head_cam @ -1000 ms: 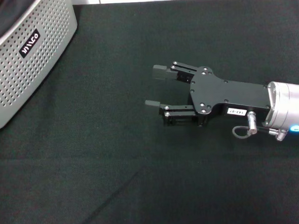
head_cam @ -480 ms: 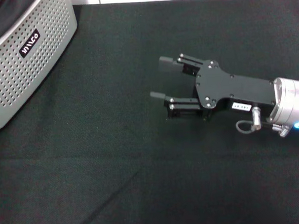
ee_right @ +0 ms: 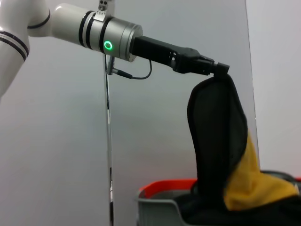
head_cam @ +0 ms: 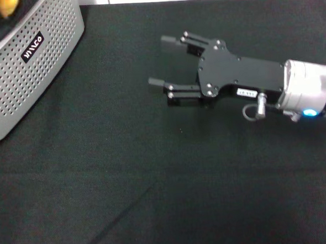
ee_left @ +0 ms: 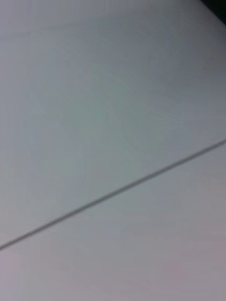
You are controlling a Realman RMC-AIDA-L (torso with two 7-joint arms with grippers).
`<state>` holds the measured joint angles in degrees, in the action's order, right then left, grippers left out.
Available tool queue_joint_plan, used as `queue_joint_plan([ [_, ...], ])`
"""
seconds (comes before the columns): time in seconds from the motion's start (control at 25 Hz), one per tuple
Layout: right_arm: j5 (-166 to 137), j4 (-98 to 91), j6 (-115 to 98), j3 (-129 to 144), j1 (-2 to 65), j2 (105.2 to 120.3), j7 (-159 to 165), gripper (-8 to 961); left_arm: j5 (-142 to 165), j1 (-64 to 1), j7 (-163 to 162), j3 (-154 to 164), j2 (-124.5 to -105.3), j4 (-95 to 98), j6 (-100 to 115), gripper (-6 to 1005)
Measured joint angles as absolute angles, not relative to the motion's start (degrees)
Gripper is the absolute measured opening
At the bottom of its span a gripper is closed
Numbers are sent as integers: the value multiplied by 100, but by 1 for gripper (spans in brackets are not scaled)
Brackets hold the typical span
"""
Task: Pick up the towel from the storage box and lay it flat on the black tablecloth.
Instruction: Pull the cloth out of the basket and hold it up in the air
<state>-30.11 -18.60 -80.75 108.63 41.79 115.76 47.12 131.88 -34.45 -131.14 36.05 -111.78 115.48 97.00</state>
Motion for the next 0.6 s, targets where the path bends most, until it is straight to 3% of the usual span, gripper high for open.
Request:
queue_joint_plan([
  [0.6,-2988,-2273,-7746,10550,4301,11615,4099,869,11447,-3481,-13272,3368,-11204,11537,9378,17],
])
